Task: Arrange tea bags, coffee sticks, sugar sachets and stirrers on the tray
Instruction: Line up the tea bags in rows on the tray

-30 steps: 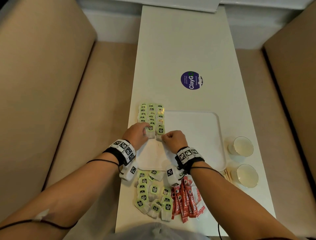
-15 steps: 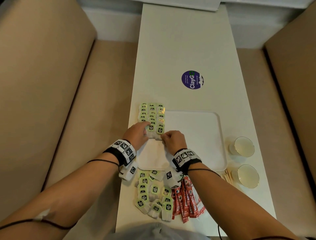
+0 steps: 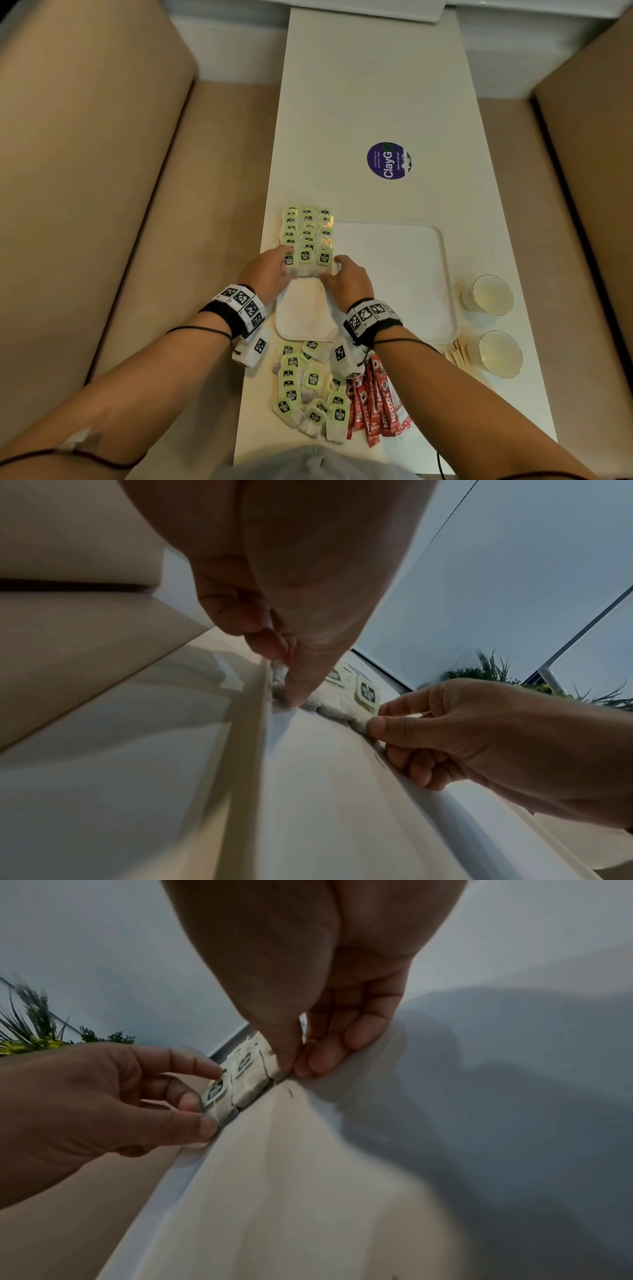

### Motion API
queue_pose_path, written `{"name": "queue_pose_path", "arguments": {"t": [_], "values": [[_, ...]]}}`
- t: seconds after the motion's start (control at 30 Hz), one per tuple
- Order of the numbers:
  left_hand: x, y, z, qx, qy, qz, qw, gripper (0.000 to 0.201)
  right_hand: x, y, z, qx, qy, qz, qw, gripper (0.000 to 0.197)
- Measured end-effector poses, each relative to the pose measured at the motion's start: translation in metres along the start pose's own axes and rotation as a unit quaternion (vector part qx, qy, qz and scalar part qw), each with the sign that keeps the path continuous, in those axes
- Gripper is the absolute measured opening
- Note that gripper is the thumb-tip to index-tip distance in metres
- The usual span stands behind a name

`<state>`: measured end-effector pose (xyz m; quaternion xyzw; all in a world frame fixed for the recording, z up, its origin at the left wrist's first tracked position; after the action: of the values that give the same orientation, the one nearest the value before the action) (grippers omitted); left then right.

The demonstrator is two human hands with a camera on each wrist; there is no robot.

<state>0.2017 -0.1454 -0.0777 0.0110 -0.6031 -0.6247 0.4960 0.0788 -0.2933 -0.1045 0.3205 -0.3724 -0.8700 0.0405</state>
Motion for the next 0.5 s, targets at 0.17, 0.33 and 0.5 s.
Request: {"name": "queue_pose_path", "arguments": {"t": [0.17, 0.33, 0.5], "values": [[0.0, 0.002, 0.004, 0.003, -0.004, 0.001, 1.0, 0.047, 0.005, 0.0, 0.001, -0.007, 0.008, -0.013, 1.0, 0.058], [0.006, -0.001, 0.019, -0.015, -0.03, 0.015, 0.999, 0.046, 0.018, 0.003, 0.016, -0.039, 0.024, -0.006, 0.999, 0.048], [0.014, -0.028, 0.052, -0.105, -0.066, 0.025, 0.992, 0.039, 0.03, 0.01, 0.051, -0.049, 0.082, 0.037, 0.995, 0.028]]}}
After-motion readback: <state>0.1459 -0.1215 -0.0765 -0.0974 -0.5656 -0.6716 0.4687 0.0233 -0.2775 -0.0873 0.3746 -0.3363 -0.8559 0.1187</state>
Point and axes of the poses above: each hand's wrist, its own z-axis away from the middle knuckle, its own y-axis out of the back of the hand, x = y × z, the point moved 9 cm from there along -z, towards the middle knuckle, and after that the axes turned 6 degrees about -y, right-handed, at the moved point
